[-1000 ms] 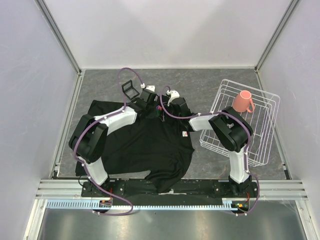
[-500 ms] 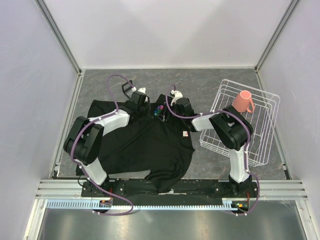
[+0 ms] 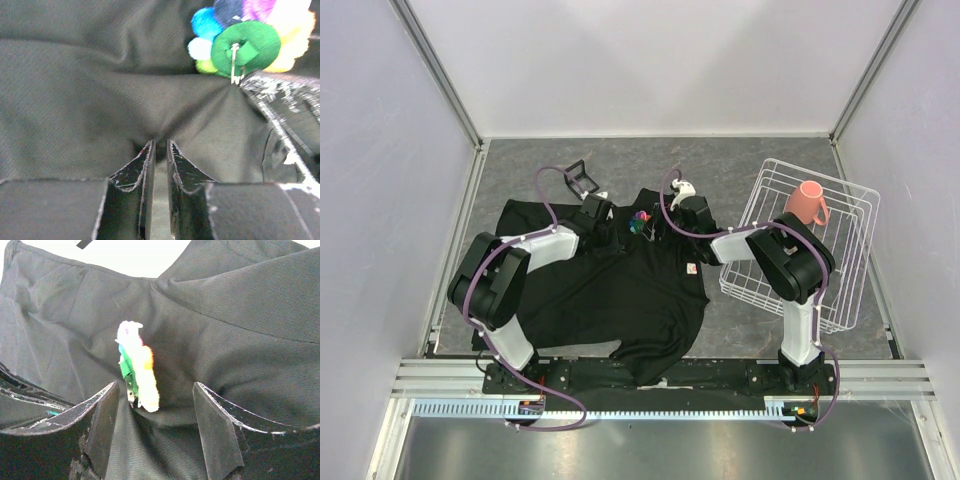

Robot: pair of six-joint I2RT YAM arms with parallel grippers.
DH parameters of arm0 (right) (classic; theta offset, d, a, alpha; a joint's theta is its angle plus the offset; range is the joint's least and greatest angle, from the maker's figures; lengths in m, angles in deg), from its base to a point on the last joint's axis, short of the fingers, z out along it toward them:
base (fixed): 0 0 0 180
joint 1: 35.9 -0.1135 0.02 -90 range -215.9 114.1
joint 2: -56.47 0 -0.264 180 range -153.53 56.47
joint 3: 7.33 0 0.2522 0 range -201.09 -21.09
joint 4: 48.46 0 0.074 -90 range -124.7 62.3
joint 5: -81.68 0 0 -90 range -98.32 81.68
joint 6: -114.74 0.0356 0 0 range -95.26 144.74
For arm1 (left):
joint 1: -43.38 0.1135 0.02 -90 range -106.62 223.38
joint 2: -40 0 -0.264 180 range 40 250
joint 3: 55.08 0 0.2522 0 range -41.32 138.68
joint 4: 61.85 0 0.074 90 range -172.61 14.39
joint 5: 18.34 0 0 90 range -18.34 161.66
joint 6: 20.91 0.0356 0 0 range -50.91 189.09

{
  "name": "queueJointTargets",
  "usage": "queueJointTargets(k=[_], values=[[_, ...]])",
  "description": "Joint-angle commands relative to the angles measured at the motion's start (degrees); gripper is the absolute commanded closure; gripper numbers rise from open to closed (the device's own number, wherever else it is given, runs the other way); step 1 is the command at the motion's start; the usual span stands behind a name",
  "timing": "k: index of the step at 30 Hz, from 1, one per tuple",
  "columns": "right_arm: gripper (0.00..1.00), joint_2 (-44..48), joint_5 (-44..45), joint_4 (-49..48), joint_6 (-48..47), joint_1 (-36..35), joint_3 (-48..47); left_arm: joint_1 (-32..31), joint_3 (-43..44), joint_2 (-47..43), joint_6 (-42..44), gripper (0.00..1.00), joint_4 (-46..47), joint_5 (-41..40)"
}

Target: Remove the brooch from the garment

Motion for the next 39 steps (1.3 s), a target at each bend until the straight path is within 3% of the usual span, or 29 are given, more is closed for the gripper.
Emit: queueJointTargets(k=[1, 11, 21, 27, 31, 39], values=[[0.32, 0.5, 0.3, -2.0, 1.0, 0.9, -0.6, 0.0, -1.3, -0.6, -2.0, 0.79, -0.5, 1.3], [0.44, -0.5, -2.7, -4.5, 1.8, 0.9, -0.6, 0.0, -1.5, -1.6, -1.1, 0.79, -0.9, 0.8], [0.64, -0.6, -9.9, -12.0, 1.8, 0.6, 0.9, 0.0, -3.9, -3.7, -0.9, 0.78, 1.0, 1.4], [0.64, -0.2, -10.8, -11.5, -0.9, -0.5, 0.5, 0.1, -5.3, -8.2, -1.9, 0.68, 3.0, 3.1], [0.61, 0.1, -12.1, -10.5, -2.8, -1.5, -0.3, 1.4, -5.5, -11.1, -4.9, 0.52, 2.9, 5.5], [0.52, 1.4, -16.3, -11.9, -2.7, -2.8, 1.0, 4.3, -5.1, -14.5, -7.2, 0.48, 6.2, 8.3]])
